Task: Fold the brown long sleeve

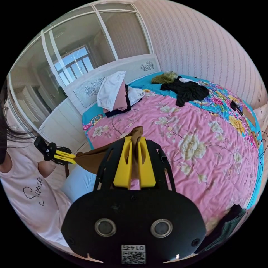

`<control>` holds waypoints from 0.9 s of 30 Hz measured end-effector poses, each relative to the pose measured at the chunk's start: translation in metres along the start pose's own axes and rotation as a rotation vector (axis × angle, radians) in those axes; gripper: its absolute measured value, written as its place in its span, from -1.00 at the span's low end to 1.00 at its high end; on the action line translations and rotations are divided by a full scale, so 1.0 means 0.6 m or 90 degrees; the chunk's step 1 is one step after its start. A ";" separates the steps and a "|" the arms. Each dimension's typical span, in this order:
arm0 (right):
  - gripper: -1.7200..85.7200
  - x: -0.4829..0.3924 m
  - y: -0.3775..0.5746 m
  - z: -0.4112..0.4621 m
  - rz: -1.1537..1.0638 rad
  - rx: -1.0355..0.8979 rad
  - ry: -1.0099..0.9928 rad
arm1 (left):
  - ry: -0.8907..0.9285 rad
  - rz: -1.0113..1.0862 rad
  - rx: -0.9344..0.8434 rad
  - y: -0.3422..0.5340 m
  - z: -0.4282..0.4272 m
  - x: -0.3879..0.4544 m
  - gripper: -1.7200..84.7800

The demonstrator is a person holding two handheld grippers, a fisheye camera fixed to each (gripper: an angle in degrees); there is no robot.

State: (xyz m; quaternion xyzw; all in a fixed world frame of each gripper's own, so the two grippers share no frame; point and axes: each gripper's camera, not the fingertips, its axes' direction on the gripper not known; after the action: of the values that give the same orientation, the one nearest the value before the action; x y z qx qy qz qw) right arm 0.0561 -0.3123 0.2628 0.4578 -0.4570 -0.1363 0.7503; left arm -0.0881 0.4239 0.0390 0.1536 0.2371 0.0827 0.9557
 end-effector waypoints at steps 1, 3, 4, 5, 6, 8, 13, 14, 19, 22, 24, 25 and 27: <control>-0.91 0.019 0.006 -0.035 0.013 0.020 0.008 | 0.004 0.024 0.010 -0.024 0.000 0.016 -0.98; -0.91 0.048 0.011 -0.077 0.028 0.044 0.028 | -0.001 0.072 0.022 -0.063 0.002 0.041 -0.98; -0.90 0.069 0.013 -0.100 0.040 0.060 0.042 | -0.007 0.114 0.027 -0.090 0.006 0.058 -0.98; -0.90 0.092 0.015 -0.119 0.051 0.072 0.052 | -0.006 0.150 0.029 -0.119 0.015 0.072 -0.98; -0.90 0.103 0.015 -0.128 0.056 0.076 0.059 | -0.001 0.166 0.031 -0.134 0.021 0.078 -0.98; -0.90 0.154 0.019 -0.169 0.066 0.089 0.104 | 0.030 0.208 0.037 -0.198 0.061 0.100 -0.98; -0.90 0.304 0.012 -0.289 0.112 0.056 0.208 | 0.147 0.227 0.074 -0.360 0.191 0.145 -0.98; -0.89 0.350 0.005 -0.326 0.126 0.039 0.225 | 0.205 0.216 0.090 -0.408 0.235 0.153 -0.98; -0.87 0.593 -0.076 -0.416 0.205 -0.052 0.330 | 0.250 0.128 0.135 -0.618 0.439 0.153 -0.98; -0.82 0.777 -0.132 -0.384 0.276 -0.106 0.406 | 0.210 0.070 0.127 -0.730 0.601 0.123 -0.96; -0.72 0.855 -0.124 -0.360 0.356 -0.083 0.403 | 0.205 0.014 0.071 -0.770 0.709 0.085 -0.93; -0.70 0.885 -0.107 -0.338 0.386 -0.076 0.382 | 0.228 -0.046 0.002 -0.782 0.777 0.045 -0.93; -0.68 0.898 -0.075 -0.305 0.395 -0.067 0.377 | 0.292 -0.104 -0.050 -0.770 0.840 -0.014 -0.95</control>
State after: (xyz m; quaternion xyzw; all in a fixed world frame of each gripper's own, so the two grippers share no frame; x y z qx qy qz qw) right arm 0.5077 -0.5692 0.4989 0.2790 -0.3306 0.2102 0.8767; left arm 0.1853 -0.1400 0.3123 0.0736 0.4559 0.0474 0.8857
